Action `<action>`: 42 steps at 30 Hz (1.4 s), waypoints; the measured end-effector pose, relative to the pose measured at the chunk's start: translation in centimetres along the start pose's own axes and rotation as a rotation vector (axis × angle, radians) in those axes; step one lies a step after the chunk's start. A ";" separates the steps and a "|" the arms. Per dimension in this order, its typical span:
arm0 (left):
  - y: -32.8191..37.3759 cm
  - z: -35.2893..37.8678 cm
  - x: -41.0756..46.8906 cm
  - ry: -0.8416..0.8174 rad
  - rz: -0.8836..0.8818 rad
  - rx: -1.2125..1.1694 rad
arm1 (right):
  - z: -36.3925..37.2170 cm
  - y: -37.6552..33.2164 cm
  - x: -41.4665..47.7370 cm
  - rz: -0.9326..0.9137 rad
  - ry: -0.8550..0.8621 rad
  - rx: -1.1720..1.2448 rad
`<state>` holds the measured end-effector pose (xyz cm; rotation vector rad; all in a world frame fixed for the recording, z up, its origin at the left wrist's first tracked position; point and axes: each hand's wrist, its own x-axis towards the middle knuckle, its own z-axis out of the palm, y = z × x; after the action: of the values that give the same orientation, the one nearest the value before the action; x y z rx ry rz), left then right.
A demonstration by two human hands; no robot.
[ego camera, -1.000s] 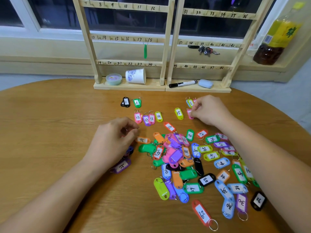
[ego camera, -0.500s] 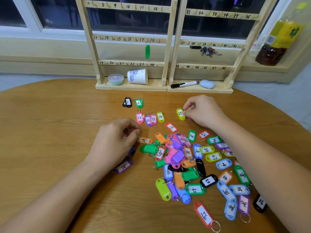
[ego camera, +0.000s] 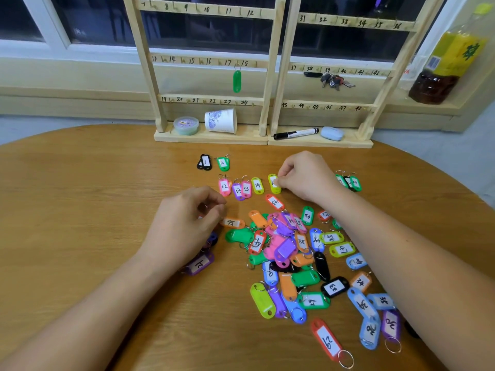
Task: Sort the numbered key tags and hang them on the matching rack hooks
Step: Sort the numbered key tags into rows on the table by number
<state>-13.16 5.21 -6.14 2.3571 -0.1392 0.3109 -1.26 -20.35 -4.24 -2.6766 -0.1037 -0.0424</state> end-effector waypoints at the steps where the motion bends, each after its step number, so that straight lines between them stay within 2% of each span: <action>1: 0.0 0.0 0.0 0.001 -0.002 -0.002 | -0.3 0.1 -0.1 0.007 0.003 0.020; 4: 0.1 -0.1 0.0 0.001 -0.005 -0.010 | -1.8 1.5 0.0 0.072 0.101 0.081; 6: 0.1 -0.2 0.0 0.003 0.000 -0.009 | -3.0 3.0 0.0 0.112 0.149 0.041; 10: 0.1 -0.1 0.0 0.007 0.015 0.011 | -3.6 4.2 -0.3 0.162 0.060 -0.045; 13: 0.2 0.0 -0.1 0.009 0.023 0.015 | -2.9 3.9 -0.5 0.146 0.000 -0.064; 19: -0.1 0.0 0.0 0.001 0.008 0.006 | -1.5 3.1 -0.5 0.101 0.008 -0.018; 26: 0.0 -0.4 -0.2 -0.011 0.021 -0.010 | -4.4 3.4 -3.5 0.057 0.146 0.095; 30: 0.2 -0.1 -0.3 -0.027 0.074 0.021 | -4.8 3.6 -7.4 0.024 0.080 0.123; 37: -0.4 0.5 -0.5 -0.176 0.259 0.149 | -2.8 4.4 -10.1 -0.045 -0.030 0.045; 42: -0.5 0.1 -0.3 -0.208 0.289 0.194 | -2.7 2.3 -11.7 -0.199 -0.074 0.147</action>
<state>-13.31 5.56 -6.62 2.5594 -0.5763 0.2240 -12.72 -24.43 -3.39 -2.5122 -0.3811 0.0015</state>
